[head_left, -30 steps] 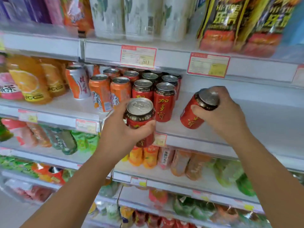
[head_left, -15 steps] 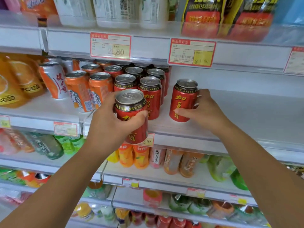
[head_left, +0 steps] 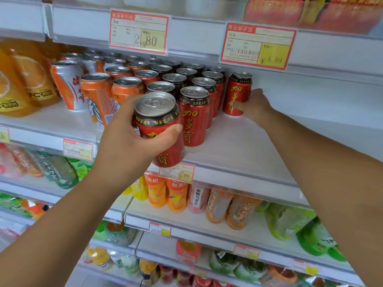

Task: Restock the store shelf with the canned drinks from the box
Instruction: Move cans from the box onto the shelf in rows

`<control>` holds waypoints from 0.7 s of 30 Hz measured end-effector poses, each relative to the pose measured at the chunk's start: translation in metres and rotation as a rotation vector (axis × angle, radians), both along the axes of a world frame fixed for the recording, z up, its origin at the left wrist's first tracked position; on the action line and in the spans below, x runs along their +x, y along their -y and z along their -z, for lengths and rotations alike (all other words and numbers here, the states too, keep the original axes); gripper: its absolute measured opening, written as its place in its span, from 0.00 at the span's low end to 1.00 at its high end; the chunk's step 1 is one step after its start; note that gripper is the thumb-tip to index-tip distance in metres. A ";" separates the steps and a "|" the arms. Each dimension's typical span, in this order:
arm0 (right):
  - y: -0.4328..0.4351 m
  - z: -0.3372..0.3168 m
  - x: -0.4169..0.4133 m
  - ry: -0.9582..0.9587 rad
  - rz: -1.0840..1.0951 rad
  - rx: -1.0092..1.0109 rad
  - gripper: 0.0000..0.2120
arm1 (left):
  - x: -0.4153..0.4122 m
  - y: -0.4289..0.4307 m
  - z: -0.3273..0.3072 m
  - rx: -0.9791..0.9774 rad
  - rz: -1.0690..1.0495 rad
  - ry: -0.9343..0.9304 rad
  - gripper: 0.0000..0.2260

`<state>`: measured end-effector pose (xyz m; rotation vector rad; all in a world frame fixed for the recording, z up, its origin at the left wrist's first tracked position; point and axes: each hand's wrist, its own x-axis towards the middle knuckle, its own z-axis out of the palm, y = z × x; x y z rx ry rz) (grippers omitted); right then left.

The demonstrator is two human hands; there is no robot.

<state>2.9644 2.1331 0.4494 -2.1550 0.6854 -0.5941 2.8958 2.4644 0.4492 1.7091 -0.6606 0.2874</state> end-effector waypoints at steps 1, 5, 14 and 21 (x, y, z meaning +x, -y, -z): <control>0.003 0.001 0.004 0.006 -0.004 0.002 0.35 | -0.001 0.000 0.000 -0.003 0.000 0.000 0.19; 0.010 0.007 0.015 0.025 0.002 -0.024 0.32 | -0.001 0.000 0.000 0.011 -0.009 0.004 0.24; 0.005 -0.004 0.003 -0.102 0.031 -0.055 0.39 | -0.008 0.005 -0.003 0.014 -0.021 -0.024 0.24; -0.070 -0.026 -0.105 0.009 -0.341 -0.148 0.15 | -0.015 0.020 -0.007 0.011 0.069 -0.064 0.25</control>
